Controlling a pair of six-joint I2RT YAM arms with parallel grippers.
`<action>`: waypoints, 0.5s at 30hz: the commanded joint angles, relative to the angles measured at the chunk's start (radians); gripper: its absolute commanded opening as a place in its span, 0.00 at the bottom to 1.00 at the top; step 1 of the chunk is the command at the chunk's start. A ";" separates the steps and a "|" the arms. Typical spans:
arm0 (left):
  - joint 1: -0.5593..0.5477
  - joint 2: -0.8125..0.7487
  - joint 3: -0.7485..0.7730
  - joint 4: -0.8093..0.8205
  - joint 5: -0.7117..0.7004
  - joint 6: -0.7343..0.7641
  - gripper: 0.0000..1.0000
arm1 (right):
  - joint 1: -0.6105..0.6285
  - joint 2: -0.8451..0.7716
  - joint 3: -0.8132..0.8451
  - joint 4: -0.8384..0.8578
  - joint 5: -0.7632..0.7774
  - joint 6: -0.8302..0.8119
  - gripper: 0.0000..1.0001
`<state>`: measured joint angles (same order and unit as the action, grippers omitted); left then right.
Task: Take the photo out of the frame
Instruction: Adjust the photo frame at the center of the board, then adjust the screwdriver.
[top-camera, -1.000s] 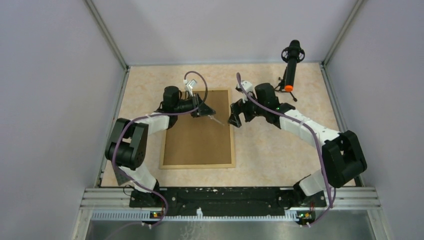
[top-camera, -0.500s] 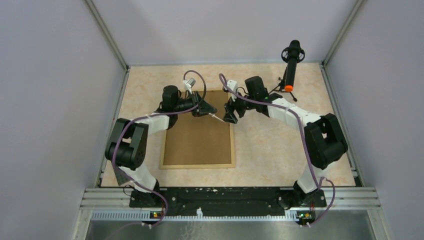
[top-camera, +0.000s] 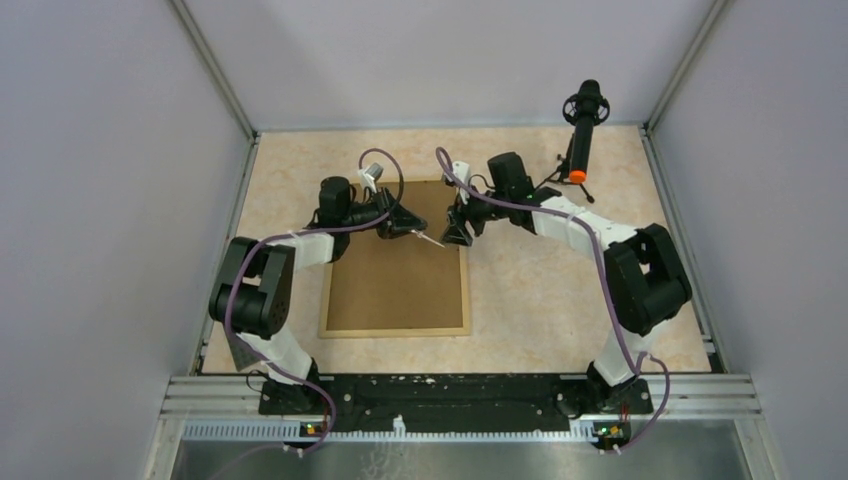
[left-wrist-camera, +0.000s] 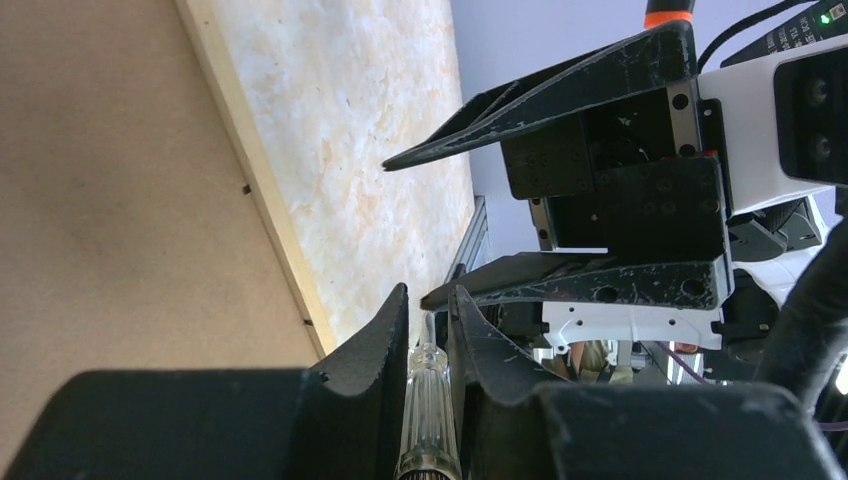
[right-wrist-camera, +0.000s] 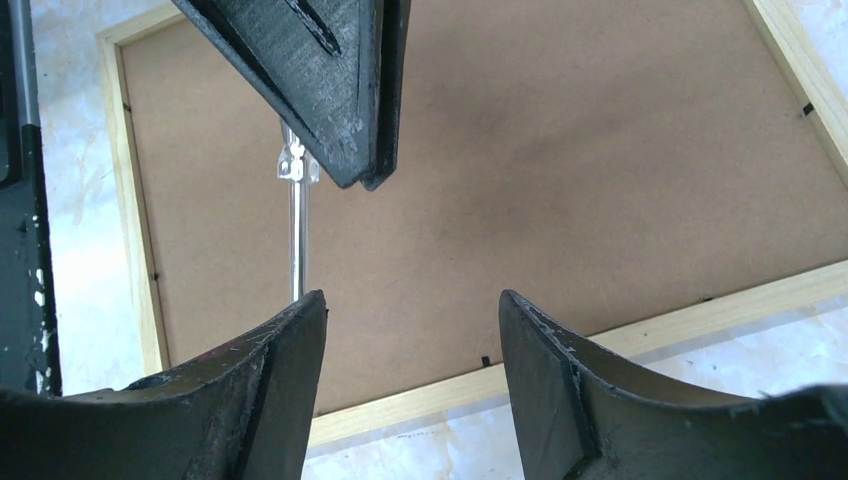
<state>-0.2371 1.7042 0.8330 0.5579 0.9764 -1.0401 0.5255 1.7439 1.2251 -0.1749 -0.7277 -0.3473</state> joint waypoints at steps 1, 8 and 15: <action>0.021 -0.021 -0.017 0.001 0.007 0.037 0.00 | -0.031 -0.017 0.050 0.006 -0.044 0.025 0.63; 0.024 0.015 -0.016 0.081 0.008 0.006 0.00 | 0.008 -0.064 0.038 0.013 -0.144 0.034 0.64; 0.019 0.020 -0.026 0.168 0.009 -0.042 0.00 | 0.059 -0.001 0.077 0.007 -0.125 0.059 0.61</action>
<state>-0.2157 1.7172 0.8192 0.6064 0.9760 -1.0508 0.5610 1.7306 1.2339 -0.1905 -0.8299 -0.3016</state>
